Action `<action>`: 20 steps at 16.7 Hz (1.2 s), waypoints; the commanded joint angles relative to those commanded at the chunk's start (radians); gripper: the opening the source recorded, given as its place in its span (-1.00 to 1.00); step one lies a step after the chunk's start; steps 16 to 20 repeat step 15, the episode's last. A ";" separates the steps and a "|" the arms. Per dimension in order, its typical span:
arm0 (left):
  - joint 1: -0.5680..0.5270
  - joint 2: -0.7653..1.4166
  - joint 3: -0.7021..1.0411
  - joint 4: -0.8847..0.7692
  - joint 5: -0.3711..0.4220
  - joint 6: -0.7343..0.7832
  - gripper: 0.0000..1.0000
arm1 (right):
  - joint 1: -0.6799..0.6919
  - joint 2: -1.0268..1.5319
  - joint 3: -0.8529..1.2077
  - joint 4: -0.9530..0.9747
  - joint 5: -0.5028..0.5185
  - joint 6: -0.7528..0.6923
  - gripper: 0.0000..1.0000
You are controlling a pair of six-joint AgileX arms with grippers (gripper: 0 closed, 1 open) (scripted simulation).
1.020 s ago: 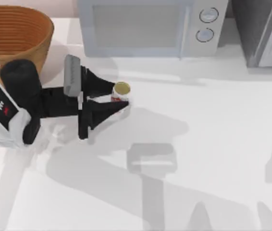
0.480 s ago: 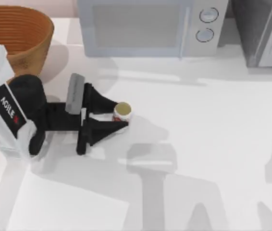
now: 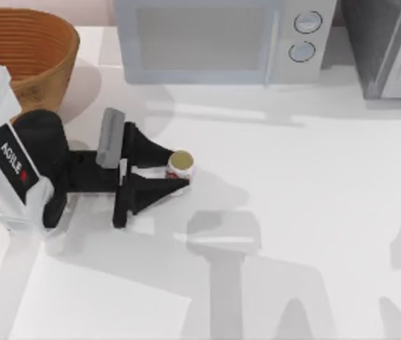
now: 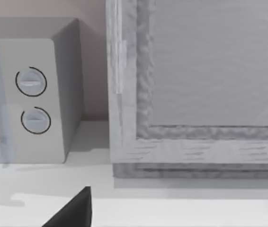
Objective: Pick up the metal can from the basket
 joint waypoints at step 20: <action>0.000 0.000 0.000 0.000 0.000 0.000 1.00 | 0.000 0.000 0.000 0.000 0.000 0.000 1.00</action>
